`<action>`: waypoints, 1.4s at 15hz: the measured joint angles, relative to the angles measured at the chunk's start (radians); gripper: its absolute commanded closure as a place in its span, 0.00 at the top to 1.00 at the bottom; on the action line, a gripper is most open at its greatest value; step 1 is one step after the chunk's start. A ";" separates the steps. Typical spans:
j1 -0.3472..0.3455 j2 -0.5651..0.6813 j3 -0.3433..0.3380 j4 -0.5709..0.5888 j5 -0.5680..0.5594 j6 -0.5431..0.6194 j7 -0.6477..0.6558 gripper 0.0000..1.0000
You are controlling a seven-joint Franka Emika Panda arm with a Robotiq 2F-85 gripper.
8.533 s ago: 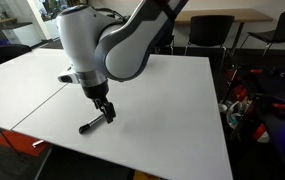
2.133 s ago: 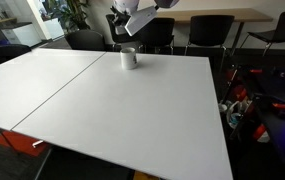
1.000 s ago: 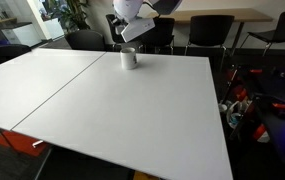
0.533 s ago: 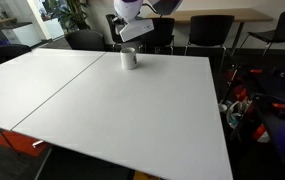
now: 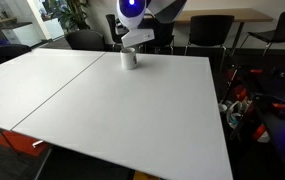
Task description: Pick the marker and put it in the cup
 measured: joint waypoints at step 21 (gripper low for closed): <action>-0.070 0.231 0.030 0.159 -0.125 0.039 0.252 0.05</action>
